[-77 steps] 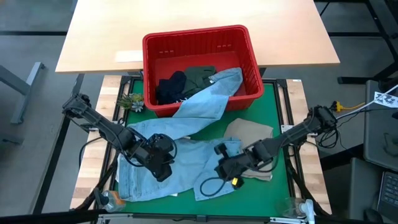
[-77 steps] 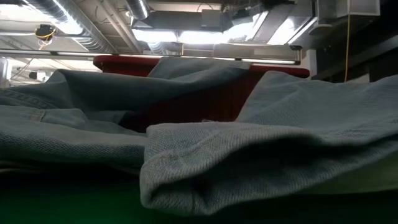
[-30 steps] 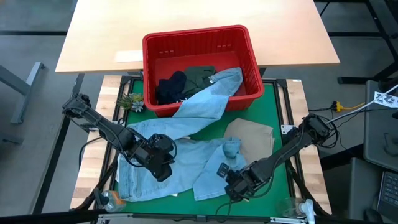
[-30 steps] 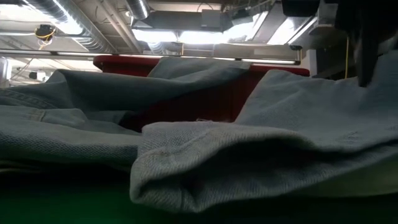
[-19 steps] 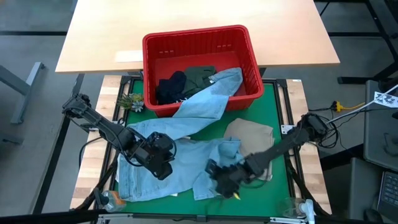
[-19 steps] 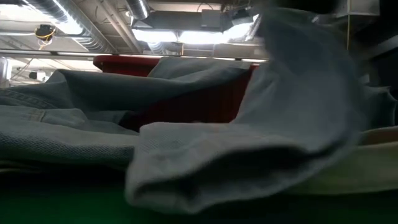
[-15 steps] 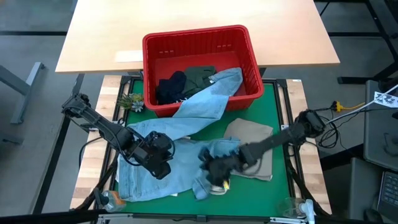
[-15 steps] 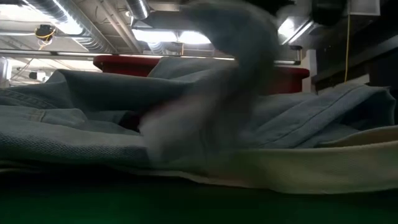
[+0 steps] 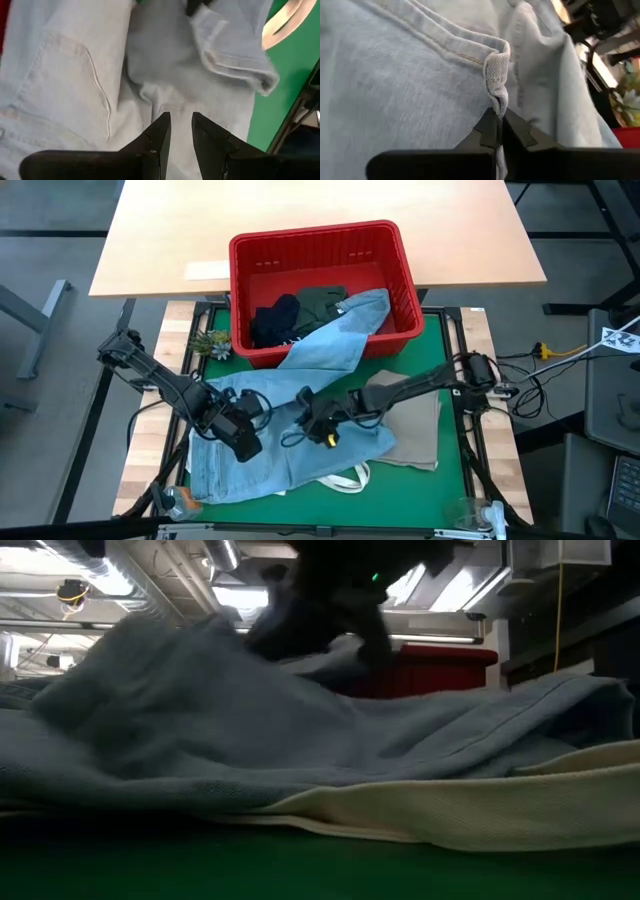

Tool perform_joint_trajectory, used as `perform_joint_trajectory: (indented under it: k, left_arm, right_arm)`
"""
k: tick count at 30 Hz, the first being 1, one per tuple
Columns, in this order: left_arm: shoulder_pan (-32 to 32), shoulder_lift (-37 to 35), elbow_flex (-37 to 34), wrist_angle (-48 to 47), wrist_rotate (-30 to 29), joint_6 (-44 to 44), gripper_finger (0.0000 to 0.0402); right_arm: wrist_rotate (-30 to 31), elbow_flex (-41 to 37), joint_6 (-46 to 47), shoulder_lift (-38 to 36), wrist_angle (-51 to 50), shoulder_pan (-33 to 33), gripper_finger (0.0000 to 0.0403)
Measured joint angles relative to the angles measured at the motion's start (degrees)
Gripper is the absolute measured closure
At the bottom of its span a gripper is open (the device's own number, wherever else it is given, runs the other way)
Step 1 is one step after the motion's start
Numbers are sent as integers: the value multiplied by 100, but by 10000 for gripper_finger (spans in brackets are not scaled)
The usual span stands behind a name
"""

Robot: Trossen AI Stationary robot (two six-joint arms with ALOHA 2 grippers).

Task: Fold Laundry from Bin
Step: Fold the light blue pants

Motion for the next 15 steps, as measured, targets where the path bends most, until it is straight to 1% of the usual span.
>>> perform_joint_trajectory:
  k: [4, 6, 11, 15]
  left_arm:
    - [-44, 0, 0, 4, 61, -75, 327]
    - [-42, 0, 0, 10, 63, -75, 327]
    - [-40, 2, 0, 148, 63, -75, 327]
    - [-42, 6, 0, 419, 63, -74, 327]
  right_arm:
    - [-2, 0, 0, 250, 677, -183, 397]
    - [-4, 0, 0, 394, 956, -245, 392]
    - [-2, -2, 3, 671, 1156, -311, 378]
    - [156, -2, 11, 777, 1153, -299, 368]
